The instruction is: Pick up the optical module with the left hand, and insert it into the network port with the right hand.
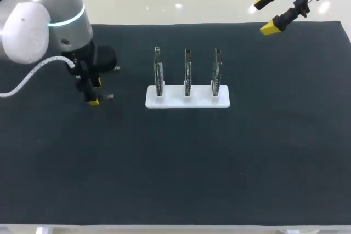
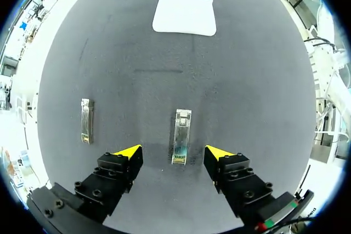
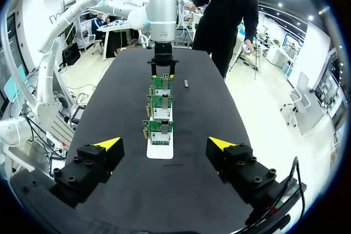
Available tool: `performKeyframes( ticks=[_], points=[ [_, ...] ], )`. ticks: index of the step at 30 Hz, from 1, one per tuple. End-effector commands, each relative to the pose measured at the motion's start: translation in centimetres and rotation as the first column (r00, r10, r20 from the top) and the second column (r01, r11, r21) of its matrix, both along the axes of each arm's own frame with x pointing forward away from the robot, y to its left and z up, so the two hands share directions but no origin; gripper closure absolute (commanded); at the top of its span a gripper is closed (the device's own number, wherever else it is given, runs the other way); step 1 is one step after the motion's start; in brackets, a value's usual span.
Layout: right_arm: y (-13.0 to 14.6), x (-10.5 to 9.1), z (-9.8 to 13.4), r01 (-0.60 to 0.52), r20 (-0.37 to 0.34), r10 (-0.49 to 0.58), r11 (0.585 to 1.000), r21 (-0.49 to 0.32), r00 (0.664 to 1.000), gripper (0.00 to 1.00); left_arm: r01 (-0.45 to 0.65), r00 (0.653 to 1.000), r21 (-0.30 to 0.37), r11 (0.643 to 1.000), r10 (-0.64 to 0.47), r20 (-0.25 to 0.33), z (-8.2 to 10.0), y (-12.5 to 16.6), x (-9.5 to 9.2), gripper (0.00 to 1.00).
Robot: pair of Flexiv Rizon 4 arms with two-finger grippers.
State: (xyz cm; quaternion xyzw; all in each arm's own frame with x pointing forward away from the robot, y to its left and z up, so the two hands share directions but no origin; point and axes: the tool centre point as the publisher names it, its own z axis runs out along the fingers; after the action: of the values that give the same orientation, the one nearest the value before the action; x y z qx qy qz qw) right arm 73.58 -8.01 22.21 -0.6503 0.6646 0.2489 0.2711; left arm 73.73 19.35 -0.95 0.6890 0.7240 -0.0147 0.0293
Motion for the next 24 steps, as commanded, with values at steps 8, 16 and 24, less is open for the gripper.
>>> performKeyframes(
  ticks=[8,16,24],
  points=[
    [0.01,-0.06,-0.04,0.0,0.002,0.0,1.0,0.001,1.0,0.0,0.002,1.0,-0.001,1.0,-0.002,0.012,-0.28,-0.18,-0.11,0.29],
    [0.01,-0.06,-0.04,0.0,0.002,0.0,1.0,0.001,1.0,0.0,0.006,1.0,0.002,1.0,-0.006,0.018,-0.53,-0.17,-0.14,0.29],
    [0.01,-0.06,-0.04,0.0,0.002,0.0,1.0,0.001,1.0,0.0,0.013,0.999,-0.001,1.0,-0.013,0.031,-0.57,0.47,-0.29,1.0]
  ],
)
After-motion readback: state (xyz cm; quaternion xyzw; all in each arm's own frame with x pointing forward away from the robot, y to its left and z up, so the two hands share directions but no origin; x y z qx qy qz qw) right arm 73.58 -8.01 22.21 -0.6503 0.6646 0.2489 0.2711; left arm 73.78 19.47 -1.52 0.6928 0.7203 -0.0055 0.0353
